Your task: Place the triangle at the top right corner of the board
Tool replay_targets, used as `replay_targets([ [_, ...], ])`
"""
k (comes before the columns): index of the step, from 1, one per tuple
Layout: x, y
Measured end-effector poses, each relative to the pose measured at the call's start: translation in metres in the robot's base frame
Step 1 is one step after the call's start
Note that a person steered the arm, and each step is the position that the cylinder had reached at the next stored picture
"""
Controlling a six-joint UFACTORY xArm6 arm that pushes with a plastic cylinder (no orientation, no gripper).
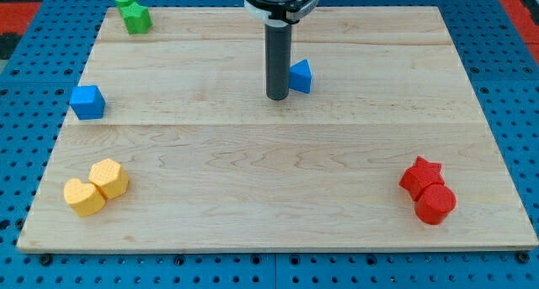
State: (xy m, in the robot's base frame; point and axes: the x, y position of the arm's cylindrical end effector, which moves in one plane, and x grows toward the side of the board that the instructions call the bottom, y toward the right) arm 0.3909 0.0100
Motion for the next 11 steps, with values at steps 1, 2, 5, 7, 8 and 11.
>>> replay_targets([
  [1,-0.027,0.038],
  [2,-0.068,0.094],
  [5,-0.076,0.082],
  [7,-0.132,0.149],
  [8,-0.134,0.154],
  [11,-0.170,0.154],
])
